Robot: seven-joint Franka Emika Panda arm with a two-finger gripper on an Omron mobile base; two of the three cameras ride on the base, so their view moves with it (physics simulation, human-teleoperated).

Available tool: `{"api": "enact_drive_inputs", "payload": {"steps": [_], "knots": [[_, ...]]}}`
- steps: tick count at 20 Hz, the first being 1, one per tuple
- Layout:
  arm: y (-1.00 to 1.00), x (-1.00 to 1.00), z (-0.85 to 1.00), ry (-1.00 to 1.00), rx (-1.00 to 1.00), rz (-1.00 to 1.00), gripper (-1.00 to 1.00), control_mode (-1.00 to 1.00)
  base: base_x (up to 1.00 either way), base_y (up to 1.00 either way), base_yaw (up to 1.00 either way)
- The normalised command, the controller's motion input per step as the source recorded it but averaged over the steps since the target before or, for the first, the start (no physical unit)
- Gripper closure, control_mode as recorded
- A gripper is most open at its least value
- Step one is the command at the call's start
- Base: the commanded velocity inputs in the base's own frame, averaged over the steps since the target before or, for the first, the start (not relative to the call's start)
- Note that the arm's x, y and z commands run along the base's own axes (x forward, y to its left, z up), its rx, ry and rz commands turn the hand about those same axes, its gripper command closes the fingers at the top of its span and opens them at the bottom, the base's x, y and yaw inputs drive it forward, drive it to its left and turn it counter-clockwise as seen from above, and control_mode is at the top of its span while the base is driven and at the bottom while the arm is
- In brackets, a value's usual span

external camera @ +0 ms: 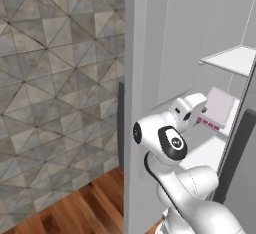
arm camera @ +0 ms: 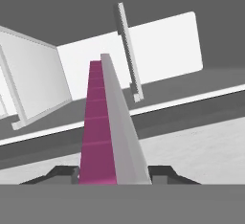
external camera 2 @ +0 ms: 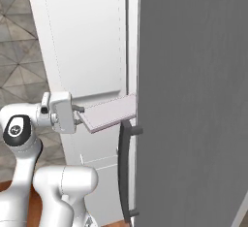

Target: The ice cube tray has been filled with water. Take the tray and place it in the freezer to make ice. Close the freezer door after placing the tray.

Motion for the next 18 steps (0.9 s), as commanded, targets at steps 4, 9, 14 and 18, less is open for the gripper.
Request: {"api": "enact_drive_inputs", "payload": {"steps": [4, 9, 14, 18], "knots": [[0.0, 0.0, 0.0, 0.0, 0.0, 0.0, 1.0, 1.0, 0.27, -0.04, -0.06], [0.0, 0.0, 0.0, 0.0, 0.0, 0.0, 1.0, 1.0, 0.44, 0.0, -0.01], [0.0, 0.0, 0.0, 0.0, 0.0, 0.0, 1.0, 1.0, 0.42, 0.0, 0.0], [0.0, 0.0, 0.0, 0.0, 0.0, 0.0, 1.0, 1.0, 0.07, -0.04, 0.0]]}}
